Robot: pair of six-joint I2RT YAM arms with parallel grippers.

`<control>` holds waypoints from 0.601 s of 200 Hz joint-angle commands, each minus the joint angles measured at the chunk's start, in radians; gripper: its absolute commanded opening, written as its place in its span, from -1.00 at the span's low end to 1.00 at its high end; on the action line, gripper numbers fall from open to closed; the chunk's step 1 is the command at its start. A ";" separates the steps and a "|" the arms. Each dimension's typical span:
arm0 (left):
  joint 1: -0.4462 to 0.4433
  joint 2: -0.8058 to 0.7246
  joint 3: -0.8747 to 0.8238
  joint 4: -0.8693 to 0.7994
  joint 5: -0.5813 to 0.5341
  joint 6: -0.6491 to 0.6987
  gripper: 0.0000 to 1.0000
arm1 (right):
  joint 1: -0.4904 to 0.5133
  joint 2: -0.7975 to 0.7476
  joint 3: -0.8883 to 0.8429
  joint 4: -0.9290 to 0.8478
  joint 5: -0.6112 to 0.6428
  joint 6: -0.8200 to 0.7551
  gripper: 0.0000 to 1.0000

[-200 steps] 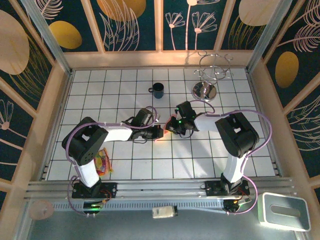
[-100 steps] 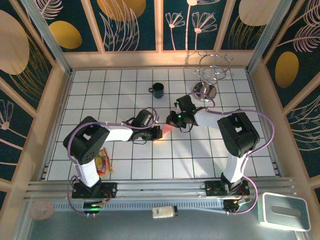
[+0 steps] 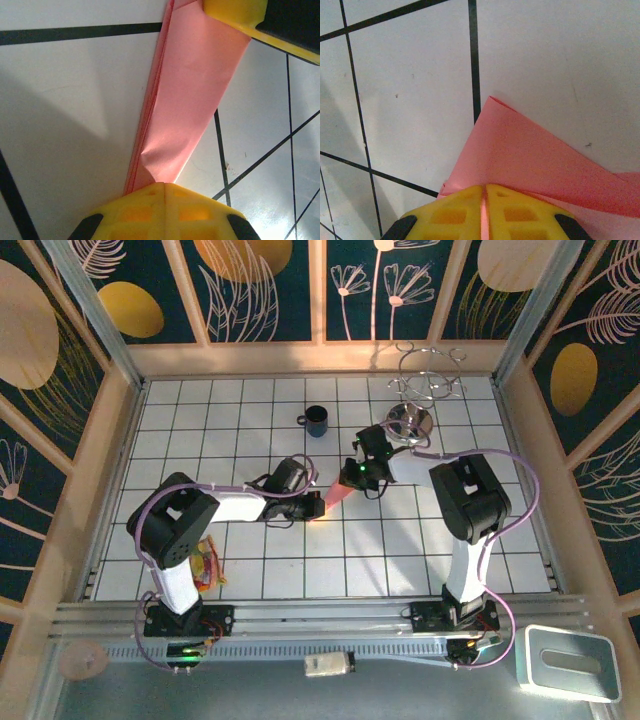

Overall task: Fold a paper plane with a square sheet of paper (pick it up from the middle)
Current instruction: Fold the wing for the fifth time at the center of the table.

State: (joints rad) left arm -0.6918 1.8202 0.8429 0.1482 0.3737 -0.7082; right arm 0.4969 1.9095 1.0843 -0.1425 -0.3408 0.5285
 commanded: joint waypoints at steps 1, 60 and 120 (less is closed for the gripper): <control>0.003 -0.009 0.023 -0.071 -0.034 0.019 -0.94 | -0.002 0.030 -0.002 -0.051 0.021 -0.025 -0.76; 0.003 0.040 0.164 0.014 -0.013 -0.028 -0.81 | -0.002 0.017 -0.022 -0.020 -0.001 0.007 -0.78; 0.002 0.129 0.219 -0.060 -0.072 -0.033 -0.90 | -0.010 -0.015 -0.033 0.038 -0.053 0.047 -0.80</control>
State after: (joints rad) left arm -0.6918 1.9160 1.0435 0.1467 0.3408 -0.7284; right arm 0.4950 1.9102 1.0687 -0.1055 -0.3706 0.5560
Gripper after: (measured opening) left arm 0.057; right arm 0.100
